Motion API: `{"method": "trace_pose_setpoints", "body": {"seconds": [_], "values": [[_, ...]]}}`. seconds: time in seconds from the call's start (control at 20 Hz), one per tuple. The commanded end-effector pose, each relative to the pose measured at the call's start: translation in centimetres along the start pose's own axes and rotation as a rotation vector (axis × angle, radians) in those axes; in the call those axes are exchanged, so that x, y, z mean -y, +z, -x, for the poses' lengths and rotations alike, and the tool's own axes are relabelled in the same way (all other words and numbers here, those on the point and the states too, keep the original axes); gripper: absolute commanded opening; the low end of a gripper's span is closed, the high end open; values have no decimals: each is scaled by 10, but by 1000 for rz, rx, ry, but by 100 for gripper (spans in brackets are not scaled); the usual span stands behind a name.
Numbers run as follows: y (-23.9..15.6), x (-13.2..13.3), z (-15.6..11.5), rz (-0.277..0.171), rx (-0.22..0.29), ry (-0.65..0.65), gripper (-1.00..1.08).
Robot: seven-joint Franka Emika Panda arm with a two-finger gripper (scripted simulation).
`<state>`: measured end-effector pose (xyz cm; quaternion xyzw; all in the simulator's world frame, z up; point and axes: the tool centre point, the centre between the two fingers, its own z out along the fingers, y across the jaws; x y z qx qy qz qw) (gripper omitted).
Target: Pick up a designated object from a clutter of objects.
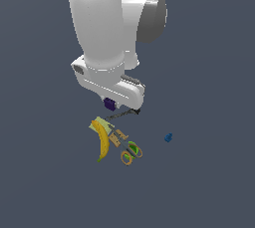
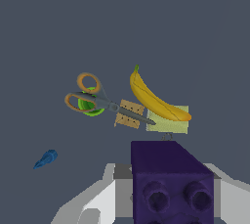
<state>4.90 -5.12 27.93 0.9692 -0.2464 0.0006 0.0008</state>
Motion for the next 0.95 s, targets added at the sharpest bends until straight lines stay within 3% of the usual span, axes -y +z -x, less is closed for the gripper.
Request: {"method": "trace_pose_setpoints", "body": {"seconds": [0.0,0.45,0.9], "values": [[-23,12,7,1,1,1,-100],[-72,40,18,-1,1,0,-100],[-78,44,18,-1,2,-1,-100]]}}
